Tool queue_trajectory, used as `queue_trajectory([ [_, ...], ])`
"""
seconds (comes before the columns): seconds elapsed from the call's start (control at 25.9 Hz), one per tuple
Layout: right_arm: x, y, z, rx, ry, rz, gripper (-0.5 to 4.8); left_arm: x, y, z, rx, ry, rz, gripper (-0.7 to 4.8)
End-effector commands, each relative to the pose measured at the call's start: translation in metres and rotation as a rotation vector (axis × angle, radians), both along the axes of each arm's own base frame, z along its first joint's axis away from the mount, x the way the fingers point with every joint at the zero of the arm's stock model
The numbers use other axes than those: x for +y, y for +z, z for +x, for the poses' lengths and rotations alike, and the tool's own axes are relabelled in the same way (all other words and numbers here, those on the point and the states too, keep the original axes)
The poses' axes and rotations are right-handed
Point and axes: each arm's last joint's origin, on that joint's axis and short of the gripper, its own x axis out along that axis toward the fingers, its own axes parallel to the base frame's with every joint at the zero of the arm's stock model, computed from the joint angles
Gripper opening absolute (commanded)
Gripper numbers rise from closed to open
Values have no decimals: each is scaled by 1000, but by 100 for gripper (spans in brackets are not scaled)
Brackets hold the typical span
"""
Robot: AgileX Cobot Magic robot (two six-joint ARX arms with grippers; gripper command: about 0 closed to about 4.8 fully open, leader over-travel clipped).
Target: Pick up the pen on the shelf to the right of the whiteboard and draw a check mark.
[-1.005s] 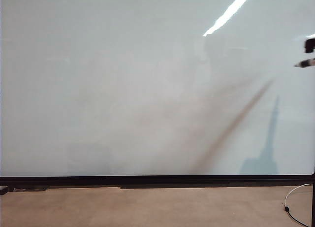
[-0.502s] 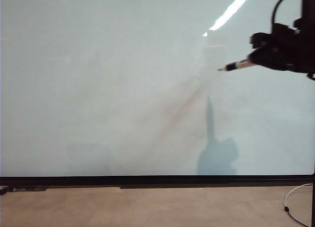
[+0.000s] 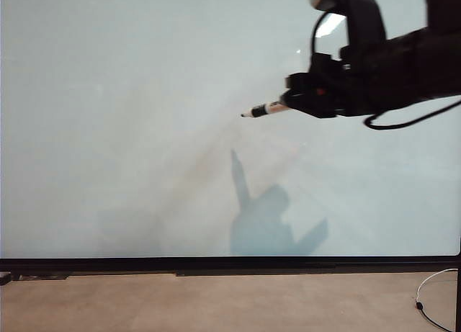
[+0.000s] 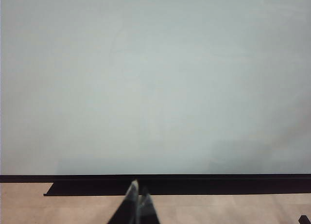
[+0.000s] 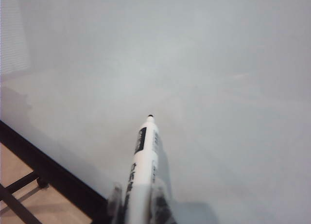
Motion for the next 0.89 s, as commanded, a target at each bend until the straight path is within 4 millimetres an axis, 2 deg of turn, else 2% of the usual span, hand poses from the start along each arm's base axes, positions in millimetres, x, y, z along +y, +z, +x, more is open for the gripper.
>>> queue_trajectory([
  [0.04, 6, 3, 7, -32, -10, -5, -5, 0, 2, 0, -15, -1, 4, -4],
  [0.89, 10, 4, 12, -78, -129, 8, -5, 0, 2, 0, -15, -1, 5, -4],
])
